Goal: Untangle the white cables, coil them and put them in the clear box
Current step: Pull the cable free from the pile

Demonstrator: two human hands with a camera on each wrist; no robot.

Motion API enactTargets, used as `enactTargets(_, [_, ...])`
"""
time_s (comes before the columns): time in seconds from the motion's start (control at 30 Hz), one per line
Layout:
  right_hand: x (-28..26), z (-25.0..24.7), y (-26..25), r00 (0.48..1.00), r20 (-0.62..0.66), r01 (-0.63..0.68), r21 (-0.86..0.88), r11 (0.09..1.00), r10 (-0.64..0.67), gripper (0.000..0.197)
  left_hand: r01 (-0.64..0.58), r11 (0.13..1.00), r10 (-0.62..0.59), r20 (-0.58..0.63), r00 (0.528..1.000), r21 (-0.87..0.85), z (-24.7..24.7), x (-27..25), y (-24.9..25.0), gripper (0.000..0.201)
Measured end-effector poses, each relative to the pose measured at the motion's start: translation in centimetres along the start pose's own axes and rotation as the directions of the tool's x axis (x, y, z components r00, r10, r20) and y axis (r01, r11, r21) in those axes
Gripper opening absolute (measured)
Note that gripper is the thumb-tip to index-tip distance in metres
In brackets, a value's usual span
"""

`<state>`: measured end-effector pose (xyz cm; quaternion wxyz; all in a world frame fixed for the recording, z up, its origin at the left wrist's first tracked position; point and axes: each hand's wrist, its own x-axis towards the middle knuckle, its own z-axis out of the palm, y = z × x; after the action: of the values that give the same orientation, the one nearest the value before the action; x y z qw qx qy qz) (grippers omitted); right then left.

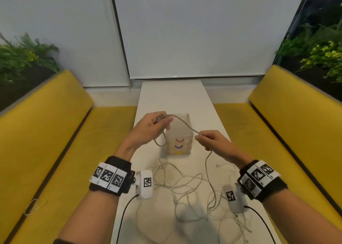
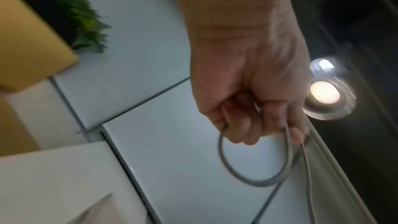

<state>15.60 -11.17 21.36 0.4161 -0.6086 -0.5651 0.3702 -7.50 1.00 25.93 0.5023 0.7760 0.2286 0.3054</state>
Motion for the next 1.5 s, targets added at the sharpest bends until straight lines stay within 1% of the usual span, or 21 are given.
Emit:
enactTargets(0.1, [-1.4,-1.6,2.9,0.991,-0.112,-0.081,-0.027,0.996,0.078,0.045,-0.052,0.941,-0.018,-0.204,0.979,-0.334,-3.0,-0.3,2.0,0.029])
enactTargets(0.23, [-3.0,-3.1,5.8,0.961,-0.237,-0.154,-0.036,0.987,0.142,0.040,-0.207,0.823,0.024,-0.331,0.943,-0.529,-6.2,-0.2,3.0,0.033])
enactTargets(0.3, [-3.1,-3.4,6.2,0.953,-0.250,-0.166,0.046,0.985,0.172,0.042,-0.215,0.825,0.022,-0.351,0.936,-0.522,-6.6,-0.2,3.0,0.037])
enactTargets(0.33, [-2.9,-3.6,6.2,0.957,-0.214,-0.184,0.070,0.980,0.195,0.046,-0.197,0.860,0.023,-0.350,0.936,-0.470,-6.4,-0.1,3.0,0.038])
enactTargets(0.4, [-2.6,-3.8,6.3,0.957,-0.118,-0.271,-0.027,0.962,0.266,0.058,-0.131,0.945,0.004,-0.389,0.921,-0.299,-5.8,0.3,2.9,0.035])
enactTargets(0.5, [-3.0,-4.4,6.5,0.931,-0.042,-0.351,-0.374,0.858,0.362,0.067,-0.090,0.959,-0.081,-0.565,0.821,-0.269,-6.0,0.9,2.5,0.026])
enactTargets(0.63, [-3.7,-4.6,6.9,0.918,-0.091,-0.389,-0.401,0.829,0.386,0.073,-0.238,0.843,-0.216,-0.709,0.672,-0.482,-7.2,0.9,1.4,0.025])
enactTargets(0.73, [-4.2,-4.0,8.0,0.882,-0.098,-0.458,-0.405,0.791,0.461,0.079,-0.283,0.823,-0.254,-0.765,0.591,-0.492,-7.9,0.9,0.9,0.031])
enactTargets(0.77, [-4.3,-3.8,8.8,0.868,-0.081,-0.476,-0.422,0.772,0.491,0.084,-0.293,0.822,-0.245,-0.767,0.592,-0.489,-8.0,0.9,0.9,0.033])
enactTargets(0.8, [-4.5,-3.7,9.6,0.852,-0.046,-0.488,-0.429,0.761,0.521,0.089,-0.291,0.825,-0.223,-0.752,0.620,-0.485,-8.2,0.8,0.9,0.033])
enactTargets(0.83, [-4.7,-3.5,10.3,0.847,0.008,-0.478,-0.429,0.767,0.532,0.093,-0.271,0.835,-0.185,-0.707,0.682,-0.480,-8.3,0.8,0.9,0.033])
enactTargets(0.87, [-4.8,-3.2,10.6,0.848,0.067,-0.449,-0.436,0.780,0.526,0.091,-0.224,0.859,-0.132,-0.622,0.772,-0.460,-8.3,0.6,0.9,0.031])
enactTargets(0.93, [-4.4,-2.5,10.2,0.866,0.164,-0.342,-0.493,0.800,0.472,0.066,-0.065,0.947,-0.037,-0.307,0.951,-0.315,-8.1,0.1,1.0,0.031])
enactTargets(0.97, [-3.9,-2.0,9.6,0.879,0.187,-0.289,-0.522,0.802,0.439,0.047,0.025,0.982,-0.046,-0.109,0.993,-0.186,-7.9,-0.2,1.1,0.035])
enactTargets(1.0, [-3.2,-1.5,9.1,0.889,0.192,-0.254,-0.549,0.796,0.416,0.027,0.098,0.994,-0.096,0.050,0.994,-0.044,-7.5,-0.4,1.1,0.040])
enactTargets(1.03, [-2.3,-0.9,8.9,0.905,0.199,-0.209,-0.559,0.802,0.375,0.016,0.151,0.985,-0.161,0.134,0.978,0.077,-7.1,-0.5,1.1,0.042])
enactTargets(1.13, [0.6,1.3,8.9,0.952,0.135,-0.157,-0.559,0.814,0.276,0.039,0.236,0.946,-0.259,0.080,0.963,0.224,-5.3,-0.4,0.7,0.024])
enactTargets(1.2, [2.6,3.2,10.0,0.963,0.073,-0.175,-0.556,0.812,0.258,0.044,0.275,0.945,-0.291,0.070,0.954,0.179,-3.9,-0.7,0.0,0.022])
enactTargets(1.33, [5.5,7.8,13.9,0.951,0.023,-0.246,-0.552,0.797,0.309,0.038,0.323,0.945,-0.313,0.128,0.941,-0.058,-1.2,-1.4,-1.9,0.023])
enactTargets(1.4, [6.1,10.3,16.3,0.940,0.029,-0.257,-0.599,0.759,0.341,0.037,0.357,0.923,-0.343,0.113,0.933,-0.142,-0.2,-1.7,-2.9,0.018])
enactTargets(1.5, [5.8,13.4,19.0,0.892,0.131,-0.207,-0.732,0.649,0.433,0.048,0.397,0.886,-0.388,0.083,0.918,-0.239,0.6,-2.1,-4.5,0.015])
